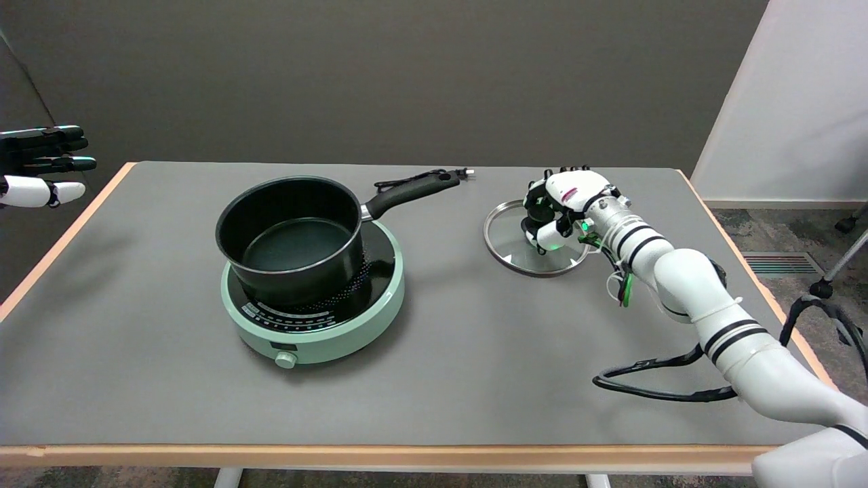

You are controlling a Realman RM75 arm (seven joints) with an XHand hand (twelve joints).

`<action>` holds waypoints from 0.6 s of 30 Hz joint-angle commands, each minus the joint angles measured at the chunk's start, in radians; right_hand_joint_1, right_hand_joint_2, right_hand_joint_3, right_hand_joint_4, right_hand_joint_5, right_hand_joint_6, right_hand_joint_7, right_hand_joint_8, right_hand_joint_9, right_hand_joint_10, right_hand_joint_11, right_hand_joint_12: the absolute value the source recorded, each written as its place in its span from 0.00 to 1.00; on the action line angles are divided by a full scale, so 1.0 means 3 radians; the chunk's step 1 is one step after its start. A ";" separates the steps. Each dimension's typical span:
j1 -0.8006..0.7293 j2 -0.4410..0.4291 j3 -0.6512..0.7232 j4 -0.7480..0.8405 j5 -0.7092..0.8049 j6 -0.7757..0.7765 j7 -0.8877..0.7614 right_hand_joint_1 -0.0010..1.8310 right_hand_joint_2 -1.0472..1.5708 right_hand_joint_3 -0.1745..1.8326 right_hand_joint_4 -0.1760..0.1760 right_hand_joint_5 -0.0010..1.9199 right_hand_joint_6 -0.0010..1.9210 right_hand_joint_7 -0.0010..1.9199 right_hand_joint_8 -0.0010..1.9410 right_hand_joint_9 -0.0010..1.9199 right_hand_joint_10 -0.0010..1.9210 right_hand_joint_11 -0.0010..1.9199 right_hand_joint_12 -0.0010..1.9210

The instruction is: Pick up the pot lid.

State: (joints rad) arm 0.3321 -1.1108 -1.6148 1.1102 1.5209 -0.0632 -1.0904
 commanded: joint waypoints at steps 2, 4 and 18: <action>0.0104 0.0015 -0.0046 -0.0126 0.0027 -0.0111 -0.0002 0.45 0.65 0.49 0.87 0.37 0.27 0.45 0.18 0.43 0.37 0.31 0.65; 0.0104 0.0015 -0.0046 -0.0131 0.0027 -0.0111 -0.0002 0.45 0.65 0.49 0.87 0.38 0.29 0.46 0.19 0.44 0.38 0.31 0.65; 0.0076 0.0031 -0.0018 -0.0072 0.0027 -0.0116 -0.0002 0.51 0.67 0.52 0.89 0.39 0.35 0.49 0.25 0.45 0.44 0.33 0.76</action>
State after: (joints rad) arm 0.3531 -1.1063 -1.6238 1.0842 1.5271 -0.0894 -1.0909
